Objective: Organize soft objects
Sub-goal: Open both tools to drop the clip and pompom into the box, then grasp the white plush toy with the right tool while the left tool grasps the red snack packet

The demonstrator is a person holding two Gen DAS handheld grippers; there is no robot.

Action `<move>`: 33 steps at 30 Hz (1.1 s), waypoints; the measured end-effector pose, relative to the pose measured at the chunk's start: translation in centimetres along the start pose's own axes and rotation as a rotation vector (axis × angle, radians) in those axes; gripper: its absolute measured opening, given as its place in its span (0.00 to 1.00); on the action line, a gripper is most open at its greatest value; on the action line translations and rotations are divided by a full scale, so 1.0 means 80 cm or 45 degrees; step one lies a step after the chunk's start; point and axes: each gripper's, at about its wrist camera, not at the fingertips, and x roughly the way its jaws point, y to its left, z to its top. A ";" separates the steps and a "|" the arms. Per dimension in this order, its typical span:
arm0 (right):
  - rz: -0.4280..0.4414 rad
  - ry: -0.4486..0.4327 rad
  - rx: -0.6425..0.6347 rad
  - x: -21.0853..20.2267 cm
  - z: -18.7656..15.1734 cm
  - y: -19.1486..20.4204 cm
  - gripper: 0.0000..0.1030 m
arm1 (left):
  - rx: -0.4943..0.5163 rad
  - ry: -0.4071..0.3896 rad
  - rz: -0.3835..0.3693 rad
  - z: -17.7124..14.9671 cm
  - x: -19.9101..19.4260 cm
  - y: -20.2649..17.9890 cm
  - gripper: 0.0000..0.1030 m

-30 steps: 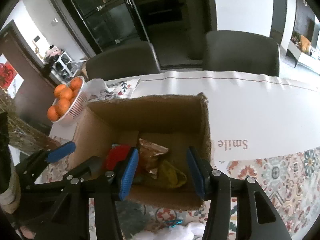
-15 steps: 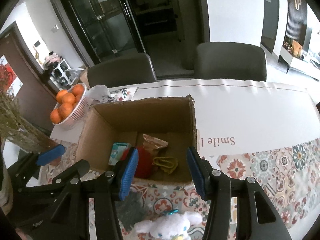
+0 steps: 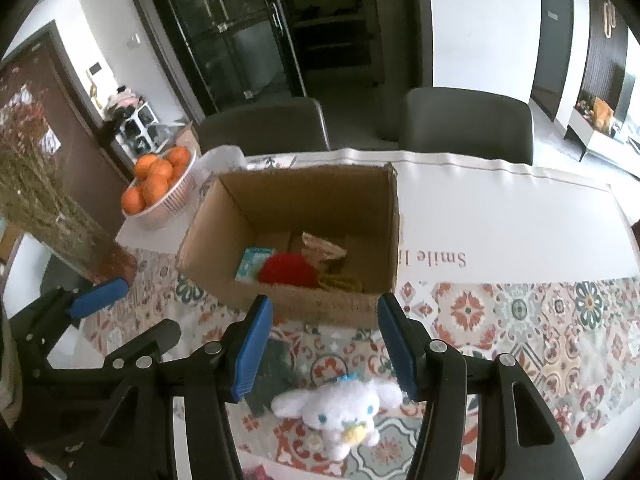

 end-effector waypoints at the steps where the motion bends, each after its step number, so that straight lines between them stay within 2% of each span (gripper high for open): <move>1: 0.003 0.004 -0.007 -0.002 -0.005 0.000 0.54 | 0.004 0.003 -0.002 -0.006 -0.003 -0.002 0.70; 13: 0.008 0.104 -0.106 -0.003 -0.053 0.005 0.59 | 0.042 0.064 -0.013 -0.065 -0.020 -0.023 0.70; 23: 0.004 0.275 -0.184 0.014 -0.081 0.006 0.59 | 0.155 0.228 -0.033 -0.097 -0.013 -0.047 0.70; 33: 0.023 0.461 -0.266 0.036 -0.113 0.009 0.59 | 0.234 0.436 -0.128 -0.129 0.006 -0.066 0.70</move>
